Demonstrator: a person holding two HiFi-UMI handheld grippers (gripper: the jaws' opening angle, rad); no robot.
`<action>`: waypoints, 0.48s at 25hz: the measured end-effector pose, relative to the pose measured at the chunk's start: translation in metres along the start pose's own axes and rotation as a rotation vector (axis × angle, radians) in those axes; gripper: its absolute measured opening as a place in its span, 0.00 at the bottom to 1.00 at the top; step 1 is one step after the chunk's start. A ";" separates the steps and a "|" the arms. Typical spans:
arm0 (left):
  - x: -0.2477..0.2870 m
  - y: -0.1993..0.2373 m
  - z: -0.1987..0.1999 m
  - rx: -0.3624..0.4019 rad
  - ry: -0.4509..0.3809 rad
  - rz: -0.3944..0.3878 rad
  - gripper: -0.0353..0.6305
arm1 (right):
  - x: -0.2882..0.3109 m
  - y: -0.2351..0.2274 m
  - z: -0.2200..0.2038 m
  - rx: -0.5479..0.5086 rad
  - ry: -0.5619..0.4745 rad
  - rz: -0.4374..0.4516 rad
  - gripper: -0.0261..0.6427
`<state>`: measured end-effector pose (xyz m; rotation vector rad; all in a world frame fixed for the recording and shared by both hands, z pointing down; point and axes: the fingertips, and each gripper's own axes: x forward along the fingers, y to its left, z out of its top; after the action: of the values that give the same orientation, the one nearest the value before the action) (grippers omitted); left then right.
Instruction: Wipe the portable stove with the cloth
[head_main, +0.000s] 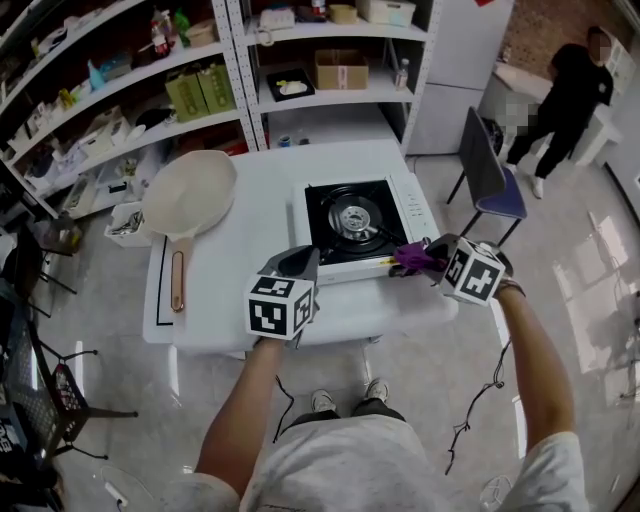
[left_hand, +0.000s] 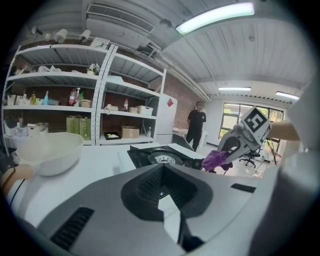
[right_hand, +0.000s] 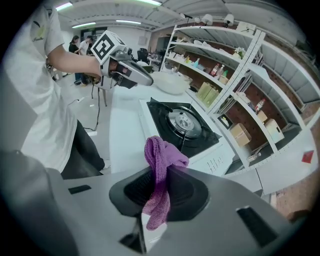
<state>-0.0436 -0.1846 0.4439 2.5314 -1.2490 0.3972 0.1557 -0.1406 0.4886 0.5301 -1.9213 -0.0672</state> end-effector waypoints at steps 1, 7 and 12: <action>-0.002 0.001 -0.002 0.000 0.000 0.003 0.06 | 0.002 0.002 0.004 -0.006 -0.003 0.006 0.13; -0.012 0.007 -0.006 0.002 -0.001 0.015 0.06 | 0.016 0.011 0.027 -0.034 -0.016 0.041 0.13; -0.021 0.013 -0.010 -0.003 -0.001 0.028 0.06 | 0.025 0.020 0.047 -0.038 -0.037 0.069 0.13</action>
<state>-0.0672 -0.1736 0.4470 2.5144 -1.2864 0.3997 0.0997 -0.1418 0.4965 0.4393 -1.9689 -0.0697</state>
